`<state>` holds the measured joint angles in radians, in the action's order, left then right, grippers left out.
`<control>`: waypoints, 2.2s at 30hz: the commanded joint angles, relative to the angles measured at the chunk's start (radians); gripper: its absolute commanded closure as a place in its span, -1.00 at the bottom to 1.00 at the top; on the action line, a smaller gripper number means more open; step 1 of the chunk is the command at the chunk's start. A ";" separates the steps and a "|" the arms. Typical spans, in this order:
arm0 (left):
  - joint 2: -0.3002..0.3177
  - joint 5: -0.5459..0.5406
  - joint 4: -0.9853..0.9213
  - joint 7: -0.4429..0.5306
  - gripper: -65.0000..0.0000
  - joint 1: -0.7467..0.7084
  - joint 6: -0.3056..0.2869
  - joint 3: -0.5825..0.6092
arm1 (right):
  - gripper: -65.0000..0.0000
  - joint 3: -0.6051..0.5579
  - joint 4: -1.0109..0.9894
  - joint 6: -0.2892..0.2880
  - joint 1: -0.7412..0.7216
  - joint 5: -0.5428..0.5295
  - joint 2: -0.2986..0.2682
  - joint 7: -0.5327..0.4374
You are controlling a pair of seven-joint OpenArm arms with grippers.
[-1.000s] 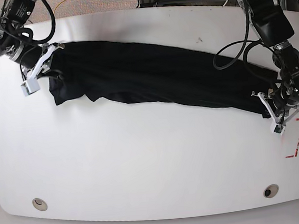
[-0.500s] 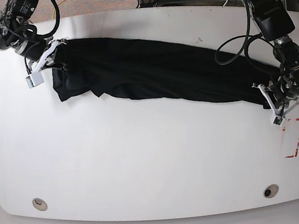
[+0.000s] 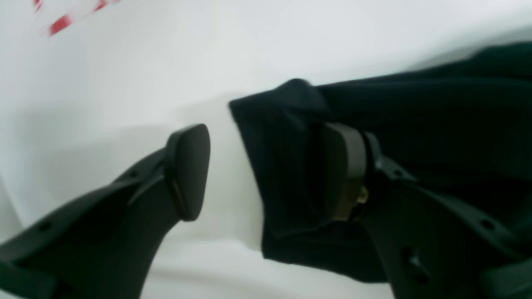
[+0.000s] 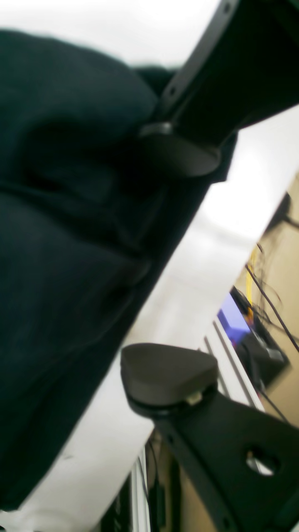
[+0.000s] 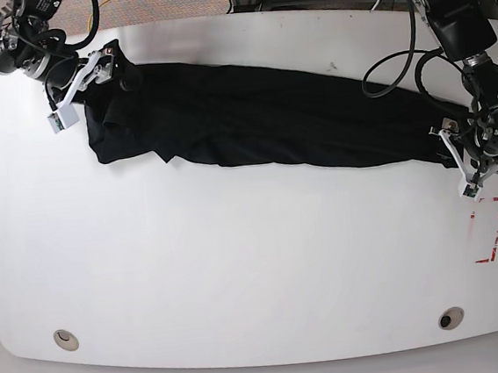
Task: Fold the T-shirt properly
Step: 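Drag the folded shirt with both grippers to stretch it into a strip, then pull the strip end with the right gripper to straighten it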
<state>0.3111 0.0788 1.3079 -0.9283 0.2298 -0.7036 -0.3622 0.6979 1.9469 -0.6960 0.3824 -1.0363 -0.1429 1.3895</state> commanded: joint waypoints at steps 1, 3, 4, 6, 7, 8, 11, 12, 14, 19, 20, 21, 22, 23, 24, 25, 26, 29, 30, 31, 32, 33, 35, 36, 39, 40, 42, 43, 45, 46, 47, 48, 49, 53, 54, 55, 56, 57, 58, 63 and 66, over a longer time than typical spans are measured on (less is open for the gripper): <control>0.018 -0.012 0.091 -0.005 -0.20 0.027 0.005 -0.007 | -0.63 0.042 0.062 -0.002 -0.003 -0.092 -0.010 -0.025; 0.018 -0.012 0.158 -0.041 -0.20 0.030 0.005 -0.007 | -0.59 0.065 0.064 -0.002 -0.007 -0.154 -0.010 -0.022; 0.018 -0.014 0.192 -0.059 -0.20 0.035 0.005 -0.007 | -0.57 0.076 0.064 -0.002 -0.009 -0.184 -0.011 -0.020; 0.015 -0.021 0.270 -0.108 -0.20 0.046 0.005 -0.007 | -0.54 0.099 0.064 -0.002 -0.021 -0.232 -0.013 -0.020; 0.013 -0.029 0.304 -0.130 -0.20 0.050 0.005 -0.007 | -0.52 0.107 0.064 -0.002 -0.027 -0.238 -0.013 -0.020; 0.012 -0.038 0.336 -0.148 -0.20 0.053 0.005 -0.007 | -0.52 0.110 0.064 -0.002 -0.035 -0.238 -0.013 -0.020; 0.010 -0.060 0.384 -0.182 -0.20 0.059 0.005 -0.007 | -0.53 0.102 0.064 -0.002 -0.067 -0.230 -0.007 -0.020; 0.010 -0.066 0.390 -0.186 -0.20 0.059 0.005 -0.007 | -0.53 0.093 0.064 -0.002 -0.075 -0.221 -0.005 -0.020; 0.007 -0.075 0.391 -0.188 -0.20 0.059 0.005 -0.005 | -0.53 0.061 0.064 -0.002 -0.090 -0.195 0.006 -0.022; -0.049 -0.060 0.387 -0.186 -0.20 0.046 0.005 -0.008 | -0.48 -0.017 0.064 -0.002 -0.128 -0.088 0.058 -0.025; -0.057 -0.055 0.387 -0.186 -0.20 0.036 0.005 -0.008 | -0.43 -0.033 0.064 -0.002 -0.128 -0.071 0.064 -0.025; -0.066 -0.049 0.387 -0.183 -0.20 0.019 0.005 -0.008 | -0.33 -0.056 0.062 -0.002 -0.130 -0.046 0.076 -0.028; -0.074 -0.044 0.387 -0.179 -0.20 0.010 0.005 -0.008 | -0.23 -0.071 0.062 -0.002 -0.133 -0.025 0.087 -0.031; -0.082 -0.038 0.387 -0.168 -0.20 0.001 0.005 -0.008 | -0.12 -0.086 0.062 -0.002 -0.141 -0.003 0.098 -0.037; -0.091 -0.023 0.381 -0.137 -0.18 -0.016 0.005 -0.008 | 0.11 -0.108 0.062 -0.002 -0.148 0.035 0.114 -0.046; -0.099 -0.014 0.373 -0.120 -0.15 -0.022 0.005 -0.008 | 0.23 -0.119 0.061 -0.002 -0.152 0.063 0.121 -0.049; -0.105 0.002 0.364 -0.097 -0.09 -0.033 0.005 -0.008 | 0.37 -0.134 0.058 -0.002 -0.156 0.100 0.125 -0.054; -0.115 0.051 0.324 -0.030 0.24 -0.069 0.005 -0.008 | 0.63 -0.186 0.030 -0.002 -0.164 0.219 0.133 -0.058; -0.117 0.062 0.315 -0.018 0.31 -0.077 0.005 -0.008 | 0.64 -0.195 0.026 -0.002 -0.164 0.241 0.133 -0.063; -0.117 0.080 0.295 0.004 0.44 -0.089 0.005 -0.008 | 0.63 -0.212 0.018 -0.002 -0.162 0.285 0.131 -0.080; -0.115 0.092 0.275 0.019 0.53 -0.100 0.005 -0.008 | 0.60 -0.221 0.009 -0.002 -0.161 0.324 0.128 -0.095; -0.114 0.097 0.259 0.027 0.58 -0.106 0.005 -0.010 | 0.58 -0.228 -0.001 -0.002 -0.158 0.354 0.125 -0.105; -0.111 0.098 0.224 0.036 0.62 -0.123 0.005 -0.025 | 0.55 -0.238 -0.024 -0.002 -0.153 0.428 0.102 -0.123; -0.111 0.098 0.215 0.038 0.61 -0.132 0.005 -0.039 | 0.55 -0.243 -0.034 -0.002 -0.153 0.451 0.090 -0.126; -0.111 0.098 0.189 0.053 0.61 -0.155 0.005 -0.094 | 0.55 -0.254 -0.082 -0.002 -0.153 0.509 0.052 -0.131; -0.111 0.098 0.177 0.061 0.61 -0.166 0.005 -0.119 | 0.54 -0.261 -0.111 -0.002 -0.153 0.531 0.027 -0.135; -0.111 0.098 0.163 0.071 0.61 -0.182 0.005 -0.140 | 0.53 -0.264 -0.149 -0.002 -0.158 0.555 -0.010 -0.151; -0.111 0.098 0.157 0.074 0.61 -0.194 0.005 -0.146 | 0.53 -0.274 -0.179 -0.002 -0.161 0.568 -0.031 -0.163; -0.111 0.095 0.154 0.076 0.61 -0.218 0.005 -0.148 | 0.53 -0.309 -0.232 -0.002 -0.165 0.580 -0.074 -0.195; -0.112 0.095 0.154 0.076 0.61 -0.224 0.005 -0.148 | 0.53 -0.323 -0.249 -0.002 -0.168 0.580 -0.090 -0.209; -0.115 0.095 0.157 0.076 0.61 -0.238 0.005 -0.149 | 0.53 -0.343 -0.275 -0.002 -0.181 0.578 -0.116 -0.233; -0.117 0.095 0.164 0.074 0.61 -0.252 0.005 -0.149 | 0.53 -0.364 -0.307 -0.002 -0.196 0.578 -0.140 -0.264; -0.119 0.095 0.169 0.074 0.61 -0.261 0.005 -0.149 | 0.53 -0.380 -0.329 -0.002 -0.205 0.578 -0.153 -0.284; -0.157 0.097 0.201 0.071 0.61 -0.289 0.005 -0.148 | 0.53 -0.449 -0.458 -0.002 -0.257 0.578 -0.195 -0.364; -0.174 0.100 0.212 0.070 0.61 -0.290 0.005 -0.149 | 0.53 -0.467 -0.495 -0.002 -0.280 0.581 -0.205 -0.385; -0.183 0.102 0.223 0.070 0.61 -0.294 0.005 -0.149 | 0.53 -0.478 -0.518 -0.002 -0.293 0.586 -0.208 -0.401; -0.194 0.103 0.236 0.067 0.61 -0.294 0.005 -0.149 | 0.54 -0.492 -0.548 -0.002 -0.306 0.587 -0.217 -0.427; -0.198 0.103 0.246 0.058 0.61 -0.295 0.005 -0.149 | 0.54 -0.502 -0.570 -0.002 -0.316 0.587 -0.223 -0.442; -0.203 0.103 0.252 0.044 0.61 -0.295 0.005 -0.149 | 0.55 -0.507 -0.587 -0.002 -0.326 0.589 -0.231 -0.456; -0.206 0.102 0.266 -0.018 0.61 -0.287 0.005 -0.143 | 0.55 -0.462 -0.558 -0.002 -0.351 0.563 -0.275 -0.434; -0.221 0.100 0.266 -0.021 0.61 -0.287 0.005 -0.143 | 0.55 -0.369 -0.449 -0.002 -0.340 0.500 -0.291 -0.353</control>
<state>0.1017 0.1581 1.5757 -0.9005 -0.0502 -0.6838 -0.5060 0.2733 1.4258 -0.7208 0.0341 -0.5476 -0.3916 0.9775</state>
